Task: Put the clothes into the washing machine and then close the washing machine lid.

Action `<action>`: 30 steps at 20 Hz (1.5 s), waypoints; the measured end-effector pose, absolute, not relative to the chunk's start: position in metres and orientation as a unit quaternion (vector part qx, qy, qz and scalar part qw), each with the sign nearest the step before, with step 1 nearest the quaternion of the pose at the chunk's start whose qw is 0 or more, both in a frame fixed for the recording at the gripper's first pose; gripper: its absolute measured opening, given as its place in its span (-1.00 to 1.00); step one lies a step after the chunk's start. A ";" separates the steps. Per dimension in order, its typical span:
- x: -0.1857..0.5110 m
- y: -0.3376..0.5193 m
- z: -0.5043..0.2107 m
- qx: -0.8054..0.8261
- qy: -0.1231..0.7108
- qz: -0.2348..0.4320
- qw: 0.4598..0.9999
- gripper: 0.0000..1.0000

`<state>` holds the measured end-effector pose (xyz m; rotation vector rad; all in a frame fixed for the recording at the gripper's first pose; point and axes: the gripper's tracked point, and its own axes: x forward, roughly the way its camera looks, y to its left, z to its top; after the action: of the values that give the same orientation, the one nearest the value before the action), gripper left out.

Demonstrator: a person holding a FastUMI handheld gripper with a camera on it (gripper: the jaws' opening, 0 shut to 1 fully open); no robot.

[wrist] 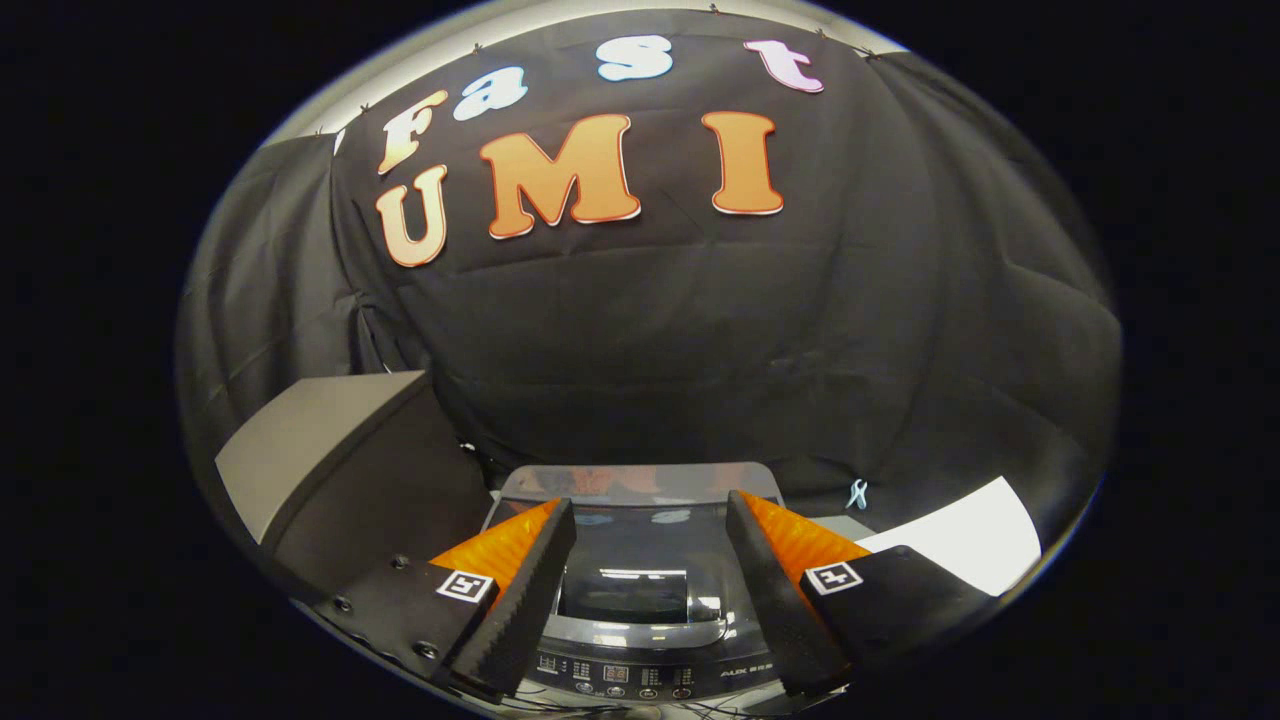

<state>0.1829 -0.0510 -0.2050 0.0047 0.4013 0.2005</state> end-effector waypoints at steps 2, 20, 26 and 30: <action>0.183 -0.053 -0.183 -0.001 0.183 0.100 0.978 0.95; 0.134 -0.115 0.029 -0.018 0.037 0.072 0.997 0.94; 0.120 -0.125 0.061 -0.018 0.006 0.068 0.998 0.94; 0.115 -0.131 0.069 -0.018 -0.003 0.062 0.998 0.94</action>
<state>0.1151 -0.1312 0.0691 -0.0370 -0.0058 0.1240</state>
